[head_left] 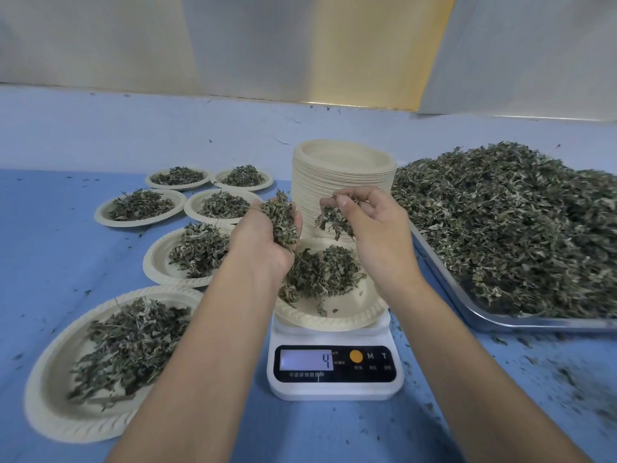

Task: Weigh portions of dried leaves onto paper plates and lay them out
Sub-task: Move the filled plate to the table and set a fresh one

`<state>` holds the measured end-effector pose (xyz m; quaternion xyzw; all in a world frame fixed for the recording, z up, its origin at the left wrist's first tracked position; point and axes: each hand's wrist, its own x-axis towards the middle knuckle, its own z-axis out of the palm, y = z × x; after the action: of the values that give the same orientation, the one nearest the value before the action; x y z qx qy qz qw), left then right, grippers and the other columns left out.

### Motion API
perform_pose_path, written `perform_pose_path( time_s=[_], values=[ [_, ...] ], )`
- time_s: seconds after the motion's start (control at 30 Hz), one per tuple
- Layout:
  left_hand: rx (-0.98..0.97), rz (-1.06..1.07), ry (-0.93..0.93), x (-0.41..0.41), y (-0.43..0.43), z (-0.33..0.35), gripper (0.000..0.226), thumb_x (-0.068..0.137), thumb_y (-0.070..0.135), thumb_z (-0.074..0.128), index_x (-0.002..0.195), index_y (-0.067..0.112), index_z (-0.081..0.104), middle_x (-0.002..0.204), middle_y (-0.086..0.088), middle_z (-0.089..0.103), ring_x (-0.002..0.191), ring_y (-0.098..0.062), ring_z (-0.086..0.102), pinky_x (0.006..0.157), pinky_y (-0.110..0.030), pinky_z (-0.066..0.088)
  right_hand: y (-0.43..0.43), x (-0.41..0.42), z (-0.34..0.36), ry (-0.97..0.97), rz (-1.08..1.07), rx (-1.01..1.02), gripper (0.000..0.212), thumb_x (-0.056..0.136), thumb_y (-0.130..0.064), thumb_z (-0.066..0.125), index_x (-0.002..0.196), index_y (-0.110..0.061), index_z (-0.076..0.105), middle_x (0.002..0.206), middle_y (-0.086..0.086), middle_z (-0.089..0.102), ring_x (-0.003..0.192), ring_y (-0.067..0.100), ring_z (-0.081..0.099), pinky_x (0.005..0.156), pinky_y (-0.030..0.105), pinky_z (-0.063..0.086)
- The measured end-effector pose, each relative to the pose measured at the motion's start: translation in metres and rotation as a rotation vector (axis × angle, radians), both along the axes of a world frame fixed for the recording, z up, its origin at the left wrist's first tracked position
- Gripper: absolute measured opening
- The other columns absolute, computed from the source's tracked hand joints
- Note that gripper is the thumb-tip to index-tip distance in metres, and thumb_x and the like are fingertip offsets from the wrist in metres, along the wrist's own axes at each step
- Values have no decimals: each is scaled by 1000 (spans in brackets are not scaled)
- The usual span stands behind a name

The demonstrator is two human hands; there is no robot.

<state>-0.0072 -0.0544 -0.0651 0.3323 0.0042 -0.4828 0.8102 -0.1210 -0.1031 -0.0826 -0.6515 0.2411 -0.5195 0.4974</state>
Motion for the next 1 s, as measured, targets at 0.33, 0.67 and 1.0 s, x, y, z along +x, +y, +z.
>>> perform_pose_path(
  time_s=[0.33, 0.67, 1.0],
  values=[
    [19, 5, -4, -2, 2, 0, 30, 102, 32, 38, 83, 13, 51, 70, -4, 56, 50, -12, 55, 47, -20, 51, 2, 2, -3, 4, 0, -19, 14, 94, -10, 56, 88, -21, 61, 89, -6, 74, 90, 2, 68, 76, 8, 47],
    [28, -4, -24, -2, 3, 0, 38, 103, 31, 35, 73, 12, 50, 66, -3, 55, 32, -12, 53, 37, -18, 46, -2, -3, -2, 129, 9, 2, 16, 93, -18, 59, 101, -14, 71, 99, -7, 72, 92, -3, 65, 75, 2, 43],
    [50, -37, -109, -6, -2, -3, 24, 102, 22, 35, 89, 13, 53, 76, -5, 56, 54, -14, 53, 49, -22, 48, 11, -2, 6, 213, 61, -133, 20, 87, -7, 65, 102, -19, 71, 98, -9, 72, 88, 2, 64, 83, 18, 51]
  ],
)
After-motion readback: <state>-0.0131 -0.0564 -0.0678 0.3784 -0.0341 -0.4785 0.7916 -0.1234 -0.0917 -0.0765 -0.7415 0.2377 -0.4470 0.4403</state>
